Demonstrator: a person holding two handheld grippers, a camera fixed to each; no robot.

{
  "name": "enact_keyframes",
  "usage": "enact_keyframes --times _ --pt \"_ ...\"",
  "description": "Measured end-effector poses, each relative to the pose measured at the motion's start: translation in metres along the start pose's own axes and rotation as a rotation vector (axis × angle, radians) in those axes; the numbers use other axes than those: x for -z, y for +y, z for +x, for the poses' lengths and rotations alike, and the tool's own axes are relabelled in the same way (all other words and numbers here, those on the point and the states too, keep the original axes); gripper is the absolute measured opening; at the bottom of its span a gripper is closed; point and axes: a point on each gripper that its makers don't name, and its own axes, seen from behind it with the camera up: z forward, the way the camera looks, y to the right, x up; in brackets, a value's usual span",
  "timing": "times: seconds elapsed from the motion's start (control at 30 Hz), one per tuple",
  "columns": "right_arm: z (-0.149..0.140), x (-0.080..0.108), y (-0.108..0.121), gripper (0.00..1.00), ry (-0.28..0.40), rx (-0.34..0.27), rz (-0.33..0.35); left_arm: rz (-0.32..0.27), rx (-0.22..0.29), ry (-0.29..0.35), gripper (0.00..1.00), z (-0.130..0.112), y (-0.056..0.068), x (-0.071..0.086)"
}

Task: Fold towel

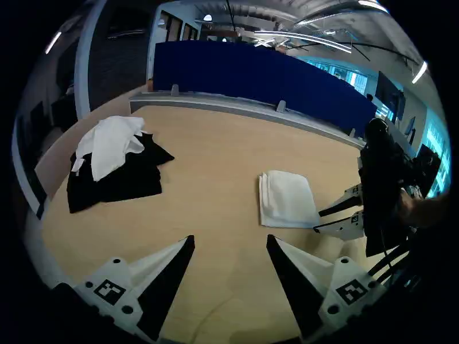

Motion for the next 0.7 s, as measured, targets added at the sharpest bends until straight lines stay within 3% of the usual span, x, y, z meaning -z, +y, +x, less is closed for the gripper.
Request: enact_keyframes --times 0.7 --pt "-0.0084 -0.005 0.0018 0.43 -0.006 -0.052 0.001 -0.008 -0.009 -0.005 0.93 0.0009 0.0039 -0.0017"
